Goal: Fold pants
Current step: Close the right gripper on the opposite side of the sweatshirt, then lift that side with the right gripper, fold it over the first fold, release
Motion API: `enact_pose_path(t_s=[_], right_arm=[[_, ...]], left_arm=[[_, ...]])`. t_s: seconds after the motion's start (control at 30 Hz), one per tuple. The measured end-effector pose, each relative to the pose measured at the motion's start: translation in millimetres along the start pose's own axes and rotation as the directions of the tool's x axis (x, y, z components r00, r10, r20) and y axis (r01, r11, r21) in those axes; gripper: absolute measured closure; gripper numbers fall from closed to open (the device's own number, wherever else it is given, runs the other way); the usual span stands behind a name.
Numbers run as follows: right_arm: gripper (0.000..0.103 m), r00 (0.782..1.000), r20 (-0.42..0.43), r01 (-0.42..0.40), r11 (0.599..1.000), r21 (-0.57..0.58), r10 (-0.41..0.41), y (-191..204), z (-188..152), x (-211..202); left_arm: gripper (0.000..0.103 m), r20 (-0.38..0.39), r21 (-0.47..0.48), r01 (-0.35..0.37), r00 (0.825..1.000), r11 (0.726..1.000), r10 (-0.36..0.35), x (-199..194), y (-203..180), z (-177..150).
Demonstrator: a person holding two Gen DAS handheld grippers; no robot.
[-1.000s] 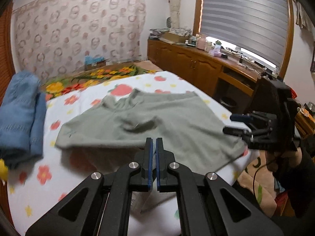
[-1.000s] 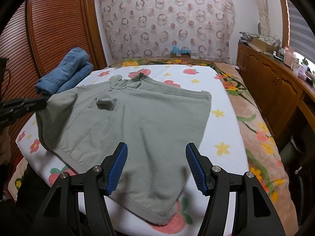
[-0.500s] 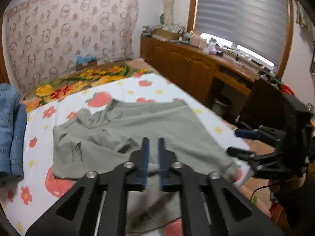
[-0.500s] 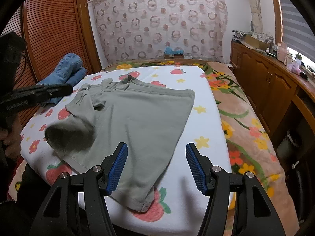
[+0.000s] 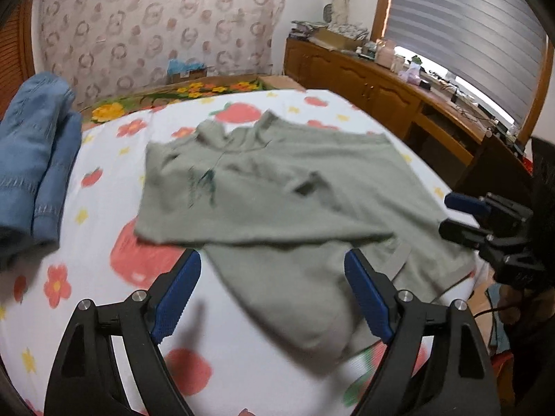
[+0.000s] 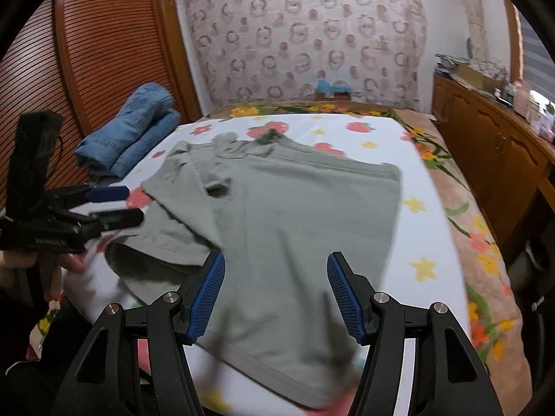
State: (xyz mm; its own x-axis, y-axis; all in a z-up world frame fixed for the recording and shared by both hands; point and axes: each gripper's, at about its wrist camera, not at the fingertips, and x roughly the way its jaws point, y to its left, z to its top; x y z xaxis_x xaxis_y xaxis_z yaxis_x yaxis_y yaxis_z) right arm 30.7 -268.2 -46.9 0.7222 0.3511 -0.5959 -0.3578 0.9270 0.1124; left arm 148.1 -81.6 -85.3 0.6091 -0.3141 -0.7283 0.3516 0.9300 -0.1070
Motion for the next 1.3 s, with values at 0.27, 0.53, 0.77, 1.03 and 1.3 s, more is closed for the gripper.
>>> enact_pose_path(t_s=[0.27,0.53,0.77,1.03,1.3], right_arm=[[0.062,0.997,-0.047,-0.062,0.996,-0.071,0.058,27,7,26],[0.073,0.995,-0.091,-0.058,0.994,-0.095,0.049,35,12,45],[0.077,0.993,-0.117,-0.047,0.994,-0.099,0.035,41,11,55],[0.098,0.997,-0.061,-0.052,0.993,-0.106,0.046,46,15,40],[0.099,0.996,0.071,-0.049,0.993,-0.106,0.057,43,16,-2]], left_arm=[[0.018,-0.021,-0.028,-0.035,0.999,0.999,0.034,-2,19,-20],[0.018,-0.043,-0.035,-0.052,0.998,0.998,0.05,3,28,-39],[0.016,-0.016,0.006,-0.092,0.996,0.996,0.093,3,21,-45],[0.016,-0.017,-0.02,-0.085,0.996,0.996,0.084,1,24,-44],[0.016,0.004,-0.048,-0.04,0.999,0.998,0.04,-7,21,-36]])
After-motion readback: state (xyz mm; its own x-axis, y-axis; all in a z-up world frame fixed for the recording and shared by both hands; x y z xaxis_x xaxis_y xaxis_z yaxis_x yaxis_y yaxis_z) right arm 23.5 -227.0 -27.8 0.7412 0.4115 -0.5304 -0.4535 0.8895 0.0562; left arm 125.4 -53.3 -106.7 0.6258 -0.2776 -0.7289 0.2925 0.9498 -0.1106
